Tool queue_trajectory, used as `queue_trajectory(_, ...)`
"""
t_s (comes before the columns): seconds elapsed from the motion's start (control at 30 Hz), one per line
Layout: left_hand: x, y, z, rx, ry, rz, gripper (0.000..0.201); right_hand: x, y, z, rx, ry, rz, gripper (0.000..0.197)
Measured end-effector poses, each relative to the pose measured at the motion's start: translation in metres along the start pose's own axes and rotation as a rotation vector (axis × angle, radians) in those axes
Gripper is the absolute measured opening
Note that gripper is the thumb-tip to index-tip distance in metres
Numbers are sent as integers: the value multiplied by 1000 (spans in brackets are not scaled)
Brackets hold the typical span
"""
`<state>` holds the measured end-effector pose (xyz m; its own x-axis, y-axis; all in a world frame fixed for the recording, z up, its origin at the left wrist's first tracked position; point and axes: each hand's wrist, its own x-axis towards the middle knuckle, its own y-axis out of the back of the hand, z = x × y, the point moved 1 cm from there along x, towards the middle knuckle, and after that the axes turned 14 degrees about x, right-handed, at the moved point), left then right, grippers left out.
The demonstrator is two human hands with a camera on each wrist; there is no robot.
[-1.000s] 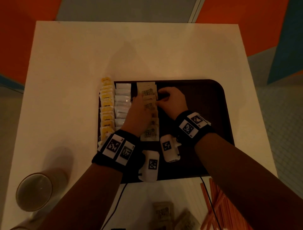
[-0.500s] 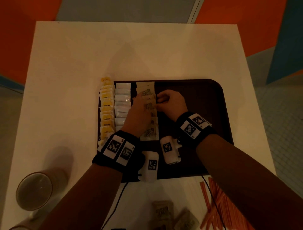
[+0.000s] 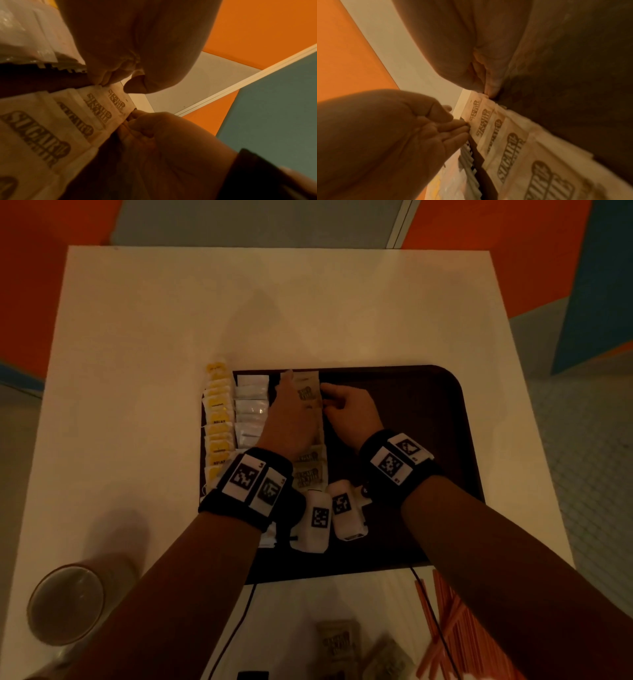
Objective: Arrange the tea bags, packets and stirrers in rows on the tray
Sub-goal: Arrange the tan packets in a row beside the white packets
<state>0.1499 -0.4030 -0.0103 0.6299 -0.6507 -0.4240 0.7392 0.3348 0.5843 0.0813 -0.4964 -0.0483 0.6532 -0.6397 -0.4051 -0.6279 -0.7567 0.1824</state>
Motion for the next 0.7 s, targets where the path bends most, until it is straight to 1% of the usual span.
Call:
queue_trajectory(0.1,-19,7,0,-23,-93,17,51,-8,9,1,-35,-19,47,41)
queue_trajectory(0.17,-40,13,-9,-26,-176,8,44,-25,23,0,-65,11,22,38)
queue_trajectory(0.23,-71,20,-25,-39,-218,-55,35,-58,40,-3,-59,41,-89,36)
queue_trajectory(0.3,-110,23,-45,73,-264,-138,28,-101,60,0,-136,24,-244,34)
queue_trajectory(0.37,-150,19,-71,197,-268,-253,29,-150,74,12,-250,-37,-401,32)
queue_trajectory(0.4,-169,13,-84,248,-265,-309,30,-173,79,21,-320,-63,-480,31)
queue_trajectory(0.47,-199,-4,-107,347,-302,-381,33,-216,82,42,-518,-107,-635,32)
queue_trajectory(0.5,-210,-13,-115,390,-301,-420,39,-234,81,54,-614,-117,-686,36)
queue_trajectory(0.53,-219,-23,-120,444,-296,-453,50,-250,81,67,-704,-102,-717,41)
queue_trajectory(0.6,-229,-45,-124,553,-338,-440,74,-275,75,87,-869,-24,-728,56)
queue_trajectory(0.63,-232,-55,-122,596,-354,-412,79,-284,71,95,-921,13,-710,59)
queue_trajectory(0.7,-235,-73,-118,663,-381,-352,77,-294,64,107,-956,84,-649,53)
